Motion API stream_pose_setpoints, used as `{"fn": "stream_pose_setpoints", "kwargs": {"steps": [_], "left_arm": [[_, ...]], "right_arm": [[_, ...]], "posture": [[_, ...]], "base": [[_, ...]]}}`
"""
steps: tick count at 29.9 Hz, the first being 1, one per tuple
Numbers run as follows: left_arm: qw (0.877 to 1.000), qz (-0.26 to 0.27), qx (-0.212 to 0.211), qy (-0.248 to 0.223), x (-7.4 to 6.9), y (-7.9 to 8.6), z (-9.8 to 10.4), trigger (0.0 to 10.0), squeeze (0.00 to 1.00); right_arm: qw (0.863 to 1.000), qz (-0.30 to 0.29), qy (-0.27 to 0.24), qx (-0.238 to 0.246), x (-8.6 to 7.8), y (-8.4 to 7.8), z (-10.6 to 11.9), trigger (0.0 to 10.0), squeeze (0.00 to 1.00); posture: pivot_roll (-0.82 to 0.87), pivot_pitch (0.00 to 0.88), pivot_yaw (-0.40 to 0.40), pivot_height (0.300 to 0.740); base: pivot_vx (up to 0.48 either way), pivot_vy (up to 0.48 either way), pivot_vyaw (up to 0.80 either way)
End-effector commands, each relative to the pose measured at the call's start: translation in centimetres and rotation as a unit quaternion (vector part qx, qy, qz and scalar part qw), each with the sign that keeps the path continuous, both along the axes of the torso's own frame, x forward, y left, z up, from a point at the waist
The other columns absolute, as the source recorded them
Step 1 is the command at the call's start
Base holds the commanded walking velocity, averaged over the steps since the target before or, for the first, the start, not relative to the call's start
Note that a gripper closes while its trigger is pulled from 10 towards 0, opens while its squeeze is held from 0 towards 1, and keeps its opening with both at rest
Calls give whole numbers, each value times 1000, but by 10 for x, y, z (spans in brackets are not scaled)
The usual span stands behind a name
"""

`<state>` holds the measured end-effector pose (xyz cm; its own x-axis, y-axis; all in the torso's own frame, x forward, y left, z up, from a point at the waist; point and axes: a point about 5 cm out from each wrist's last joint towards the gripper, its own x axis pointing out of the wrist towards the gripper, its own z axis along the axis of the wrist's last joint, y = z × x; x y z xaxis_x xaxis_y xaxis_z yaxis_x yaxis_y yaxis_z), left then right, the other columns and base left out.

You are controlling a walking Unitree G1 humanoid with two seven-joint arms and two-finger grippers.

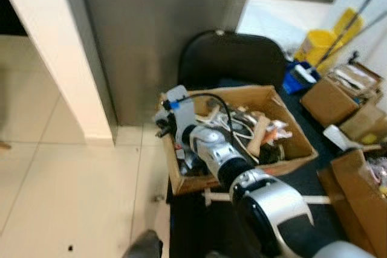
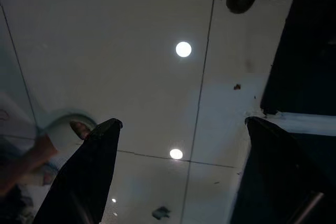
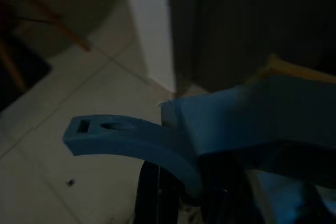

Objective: Picking trash to rubbish bin

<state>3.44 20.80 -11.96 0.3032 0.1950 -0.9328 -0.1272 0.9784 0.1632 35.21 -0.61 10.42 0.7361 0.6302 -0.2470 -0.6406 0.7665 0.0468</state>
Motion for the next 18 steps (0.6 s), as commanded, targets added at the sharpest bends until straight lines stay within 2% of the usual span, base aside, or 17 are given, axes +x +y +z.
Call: {"fn": "stream_pose_setpoints", "kwargs": {"steps": [1, 6, 11, 15, 16, 17, 18], "left_arm": [[1000, -1, 2, 3, -3, 3, 0, 10000, 0], [1000, 1, 1, 2, -4, 3, 0, 10000, 0], [1000, 4, -1, 0, -4, 2, 0, 10000, 0], [1000, 6, -2, -1, -4, 1, 0, 10000, 0], [1000, 6, -4, -3, -4, 0, 0, 10000, 0], [1000, 6, -5, -3, -4, -1, 0, 10000, 0], [1000, 5, -5, -3, -4, -1, 0, 10000, 0]], "right_arm": [[998, 36, 32, 36, -25, 46, -6, 10000, 0], [999, 11, 24, 23, -21, 42, -5, 10000, 0], [997, -58, 9, -40, -10, 22, -9, 10000, 0], [996, -77, 11, -53, -7, 14, -11, 10000, 0], [996, -82, 3, -42, -5, 11, -8, 10000, 929], [995, -93, -10, -37, -2, 8, -5, 10000, 1000], [994, -99, -13, -37, -1, 7, -4, 10000, 1000]], "posture": [[271, 119, -82, 740], [272, 121, -80, 740], [278, 124, -85, 740], [279, 124, -87, 740], [277, 122, -87, 740], [277, 122, -87, 740], [275, 117, -88, 740]], "base": [[0, 0, 0], [0, 0, 0], [0, 0, 0], [0, 0, 0], [0, 0, 0], [0, 0, 0], [0, 0, 0]]}}
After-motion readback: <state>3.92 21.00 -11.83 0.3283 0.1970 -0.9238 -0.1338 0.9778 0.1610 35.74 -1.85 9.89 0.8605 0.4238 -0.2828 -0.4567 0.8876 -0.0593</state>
